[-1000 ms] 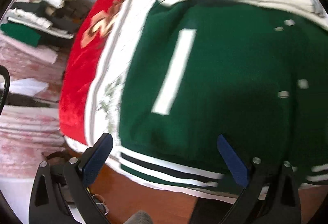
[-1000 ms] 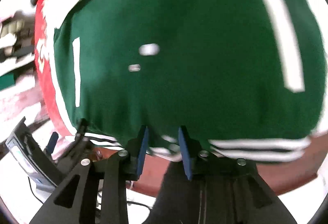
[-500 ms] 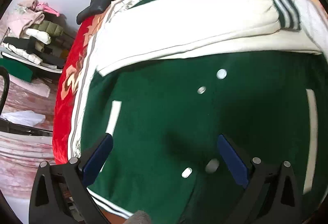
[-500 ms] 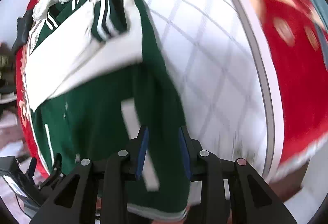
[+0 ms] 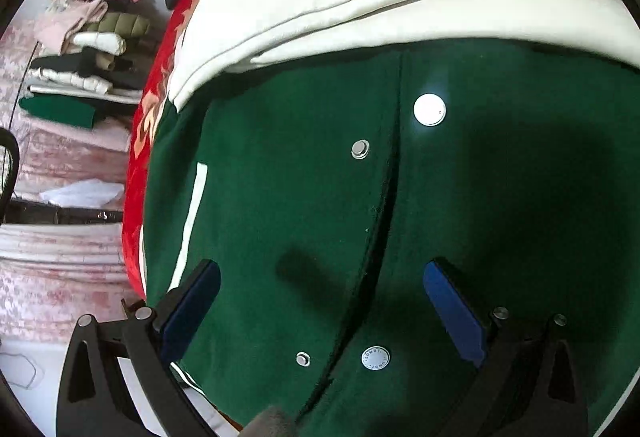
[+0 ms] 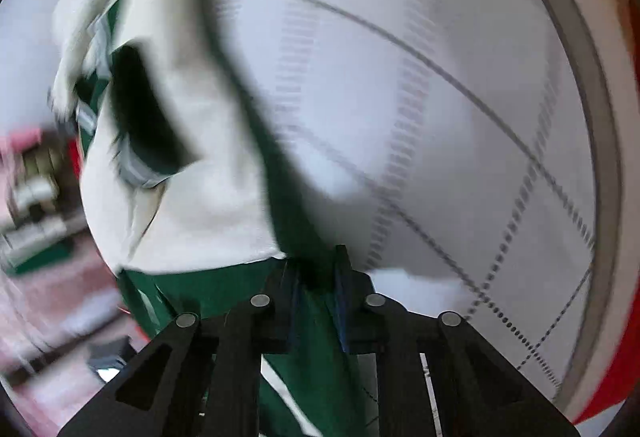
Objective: Fold large clothes
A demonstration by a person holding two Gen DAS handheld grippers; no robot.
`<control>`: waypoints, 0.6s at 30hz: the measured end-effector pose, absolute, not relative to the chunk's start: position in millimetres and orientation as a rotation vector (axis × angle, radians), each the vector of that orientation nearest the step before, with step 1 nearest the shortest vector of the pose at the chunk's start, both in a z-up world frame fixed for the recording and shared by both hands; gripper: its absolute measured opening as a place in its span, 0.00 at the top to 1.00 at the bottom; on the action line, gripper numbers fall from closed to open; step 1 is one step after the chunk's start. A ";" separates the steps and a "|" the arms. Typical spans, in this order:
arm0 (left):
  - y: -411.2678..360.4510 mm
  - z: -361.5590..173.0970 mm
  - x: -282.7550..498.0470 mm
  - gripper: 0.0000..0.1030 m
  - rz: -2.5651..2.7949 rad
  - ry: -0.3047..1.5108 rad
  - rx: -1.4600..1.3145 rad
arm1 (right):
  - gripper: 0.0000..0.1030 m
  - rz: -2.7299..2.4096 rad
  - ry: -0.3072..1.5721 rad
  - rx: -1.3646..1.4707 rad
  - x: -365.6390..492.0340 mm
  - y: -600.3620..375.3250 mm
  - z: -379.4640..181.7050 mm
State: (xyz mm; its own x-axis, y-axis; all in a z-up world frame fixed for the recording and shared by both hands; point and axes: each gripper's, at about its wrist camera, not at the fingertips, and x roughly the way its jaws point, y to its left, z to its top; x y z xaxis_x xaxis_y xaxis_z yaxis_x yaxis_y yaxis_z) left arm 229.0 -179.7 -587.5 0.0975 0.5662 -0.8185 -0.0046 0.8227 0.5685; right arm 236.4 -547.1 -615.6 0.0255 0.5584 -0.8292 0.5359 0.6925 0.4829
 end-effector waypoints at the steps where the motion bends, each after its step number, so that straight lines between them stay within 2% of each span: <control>1: -179.6 -588.3 229.4 0.00 0.454 1.426 0.476 | 0.95 0.025 1.619 0.947 232.5 -554.5 -619.3; 3: -180.1 -588.7 230.0 0.00 0.462 1.427 0.464 | 0.94 0.049 1.646 0.921 237.5 -558.2 -618.8; 4: -180.0 -588.9 229.4 0.00 0.463 1.424 0.462 | 0.89 0.064 1.662 0.851 241.9 -559.4 -611.6; 5: -180.7 -589.6 229.0 0.00 0.463 1.417 0.466 | 0.88 0.080 1.673 0.760 248.2 -549.5 -604.5; 10: -182.5 -590.5 226.6 0.00 0.488 1.382 0.462 | 0.87 0.139 1.635 0.332 253.3 -524.9 -577.7; 12: -181.5 -590.0 226.2 0.00 0.495 1.373 0.441 | 0.87 0.099 1.606 0.322 250.5 -531.2 -575.8; 15: -174.3 -588.2 225.0 0.00 0.485 1.354 0.377 | 0.88 0.003 1.613 0.508 245.1 -558.6 -582.5; 18: -164.8 -584.7 223.7 0.00 0.465 1.352 0.291 | 0.87 -0.022 1.648 0.436 245.7 -567.0 -574.0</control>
State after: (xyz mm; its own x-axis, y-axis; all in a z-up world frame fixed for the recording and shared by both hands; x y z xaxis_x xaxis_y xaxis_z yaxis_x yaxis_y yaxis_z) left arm 223.7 -164.8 -584.7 0.1464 0.4812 -0.8643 -0.1523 0.8742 0.4610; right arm 245.7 -567.0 -574.0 -0.0598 0.2675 -0.9617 0.2931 0.9257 0.2393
